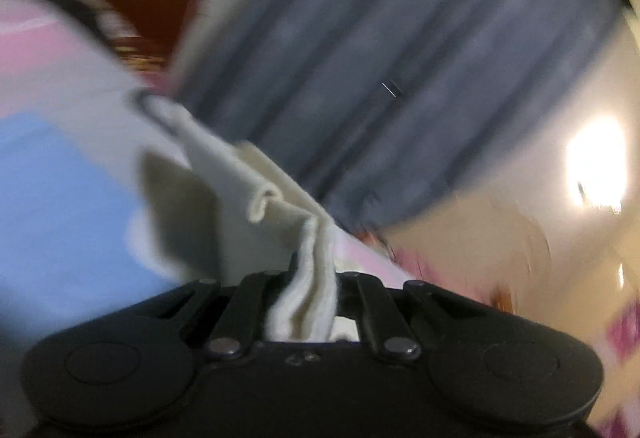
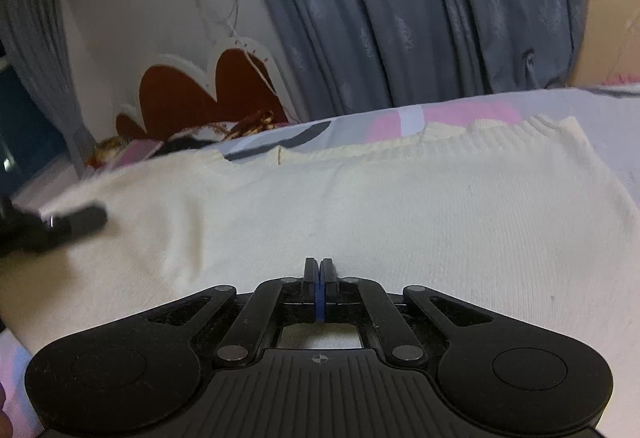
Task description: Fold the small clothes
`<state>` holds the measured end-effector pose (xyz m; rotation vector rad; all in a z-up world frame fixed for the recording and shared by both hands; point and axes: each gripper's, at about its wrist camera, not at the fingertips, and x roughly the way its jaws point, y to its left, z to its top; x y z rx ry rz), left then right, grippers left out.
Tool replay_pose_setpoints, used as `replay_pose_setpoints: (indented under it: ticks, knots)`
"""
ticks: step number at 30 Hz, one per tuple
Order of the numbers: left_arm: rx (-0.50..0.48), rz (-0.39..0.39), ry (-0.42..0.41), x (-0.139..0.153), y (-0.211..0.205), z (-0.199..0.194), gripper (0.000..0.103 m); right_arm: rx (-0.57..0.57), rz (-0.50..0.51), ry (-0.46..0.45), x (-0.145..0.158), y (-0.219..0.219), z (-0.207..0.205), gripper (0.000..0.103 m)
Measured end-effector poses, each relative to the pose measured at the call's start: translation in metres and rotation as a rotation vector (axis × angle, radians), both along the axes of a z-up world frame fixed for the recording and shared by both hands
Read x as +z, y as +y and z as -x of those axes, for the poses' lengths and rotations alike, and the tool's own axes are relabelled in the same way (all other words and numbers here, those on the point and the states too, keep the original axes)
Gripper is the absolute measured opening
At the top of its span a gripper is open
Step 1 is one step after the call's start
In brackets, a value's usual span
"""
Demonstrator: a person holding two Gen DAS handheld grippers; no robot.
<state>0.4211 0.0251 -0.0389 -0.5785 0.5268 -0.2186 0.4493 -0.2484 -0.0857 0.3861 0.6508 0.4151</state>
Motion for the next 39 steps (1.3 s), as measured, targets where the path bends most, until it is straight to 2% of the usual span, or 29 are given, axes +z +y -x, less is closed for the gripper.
replay_pose_setpoints:
  ticks: [2, 5, 9, 11, 12, 13, 14, 15, 17, 19, 20, 23, 27, 30, 34, 39]
  knots:
    - [-0.109, -0.073, -0.005, 0.010, -0.036, -0.009, 0.006, -0.103, -0.136, 0.005, 0.008, -0.040, 0.007, 0.000]
    - [-0.226, -0.135, 0.022, 0.003, -0.089, -0.020, 0.006, -0.201, -0.259, 0.026, 0.015, -0.098, 0.015, 0.000]
    - [-0.329, -0.164, 0.101, -0.030, -0.147, -0.032, 0.009, -0.283, -0.292, 0.028, 0.022, -0.159, 0.029, 0.000]
    - [-0.397, -0.141, 0.161, -0.047, -0.163, -0.037, 0.026, -0.295, -0.295, 0.031, 0.023, -0.179, 0.036, 0.001]
    - [-0.414, -0.136, 0.169, -0.047, -0.167, -0.032, 0.040, -0.304, -0.290, 0.036, 0.024, -0.186, 0.039, 0.005]
    - [-0.420, -0.137, 0.135, -0.043, -0.167, -0.027, 0.055, -0.313, -0.287, 0.037, 0.024, -0.190, 0.042, 0.026]
    - [-0.420, -0.137, 0.087, -0.035, -0.162, -0.020, 0.056, -0.320, -0.286, 0.024, 0.025, -0.194, 0.047, 0.053]
    - [-0.409, -0.135, 0.044, -0.027, -0.152, -0.014, 0.056, -0.317, -0.286, 0.002, 0.026, -0.196, 0.052, 0.055]
    - [-0.342, -0.119, 0.022, -0.015, -0.124, -0.016, 0.056, -0.295, -0.293, -0.006, 0.026, -0.194, 0.056, 0.053]
    - [-0.233, -0.121, 0.005, -0.011, -0.091, -0.027, 0.056, -0.262, -0.301, -0.001, 0.027, -0.185, 0.054, 0.045]
    - [-0.190, -0.135, 0.020, -0.013, -0.078, -0.035, 0.056, -0.242, -0.296, 0.002, 0.027, -0.178, 0.051, 0.044]
    - [-0.115, -0.107, 0.092, -0.029, -0.039, -0.057, 0.056, -0.184, -0.276, 0.028, 0.025, -0.154, 0.041, 0.045]
    - [-0.130, -0.107, 0.178, -0.051, -0.016, -0.072, 0.055, -0.134, -0.227, 0.080, 0.014, -0.131, 0.027, 0.045]
    - [-0.138, -0.125, 0.192, -0.062, -0.014, -0.069, 0.058, -0.122, -0.201, 0.111, 0.007, -0.122, 0.017, 0.045]
    - [-0.128, -0.125, 0.195, -0.058, -0.016, -0.069, 0.058, -0.075, -0.203, 0.123, 0.006, -0.115, 0.009, 0.045]
    - [-0.143, -0.142, 0.191, -0.063, -0.023, -0.065, 0.059, -0.050, -0.161, 0.137, 0.003, -0.103, -0.002, 0.044]
